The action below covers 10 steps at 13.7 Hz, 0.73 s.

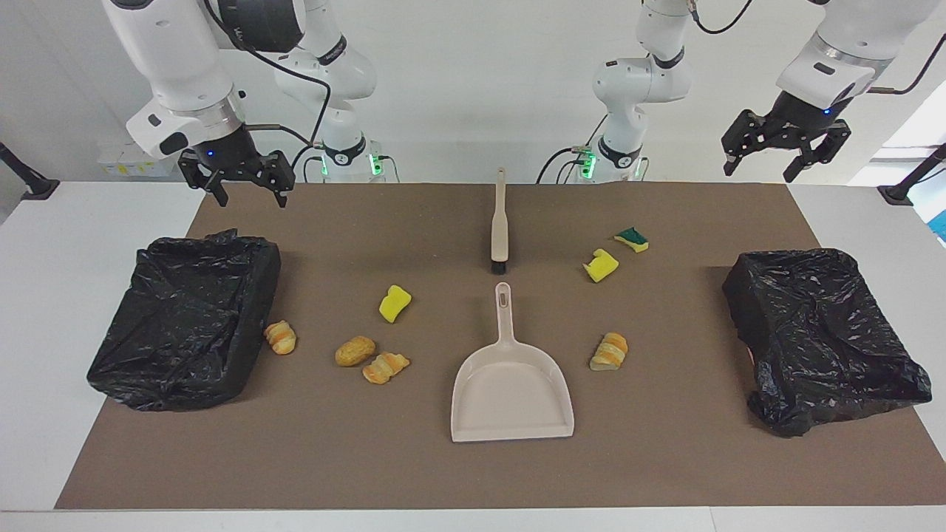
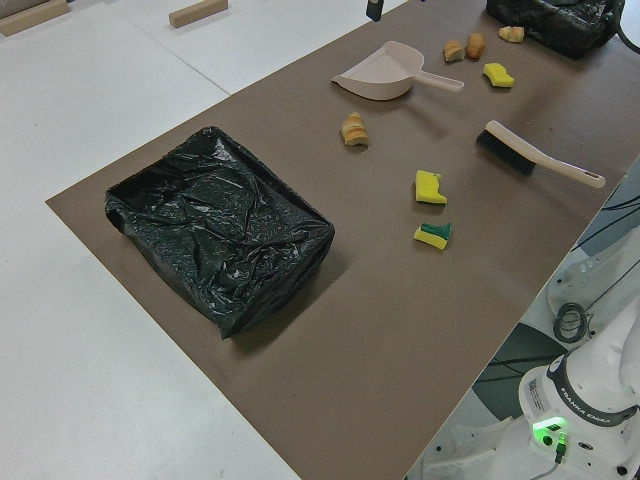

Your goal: Sweep and dump trash in bin

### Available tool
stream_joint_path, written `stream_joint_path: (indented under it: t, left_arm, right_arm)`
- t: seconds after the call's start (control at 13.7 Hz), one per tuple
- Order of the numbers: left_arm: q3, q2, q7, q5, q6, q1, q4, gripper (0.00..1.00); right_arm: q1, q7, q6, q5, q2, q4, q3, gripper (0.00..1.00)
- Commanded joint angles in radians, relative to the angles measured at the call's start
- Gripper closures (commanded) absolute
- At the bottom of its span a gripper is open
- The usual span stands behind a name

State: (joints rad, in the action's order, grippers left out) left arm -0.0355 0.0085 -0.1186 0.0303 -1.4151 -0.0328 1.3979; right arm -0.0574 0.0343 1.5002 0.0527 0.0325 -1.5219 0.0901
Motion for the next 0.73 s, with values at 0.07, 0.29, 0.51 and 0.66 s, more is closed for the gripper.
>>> stream_joint_path:
  t: [0.07, 0.29, 0.51, 0.66]
  left_arm:
    - [0.003, -0.033, 0.01, -0.007, 0.001, -0.009, 0.039, 0.0]
    - [0.002, -0.033, 0.01, -0.007, 0.002, -0.009, 0.039, 0.0]
    - [0.002, -0.033, 0.01, -0.007, 0.002, -0.009, 0.039, 0.0]
    - [0.002, -0.033, 0.01, -0.007, 0.004, -0.009, 0.039, 0.0]
  right_arm:
    - [-0.013, 0.03, -0.026, -0.024, -0.028, -0.015, 0.0, 0.0]
    - [-0.013, 0.021, -0.015, -0.024, -0.026, -0.015, 0.0, 0.0]
    - [-0.002, 0.021, -0.02, -0.025, -0.029, -0.018, 0.003, 0.0]
    - [-0.012, 0.021, -0.02, -0.024, -0.029, -0.018, 0.002, 0.0]
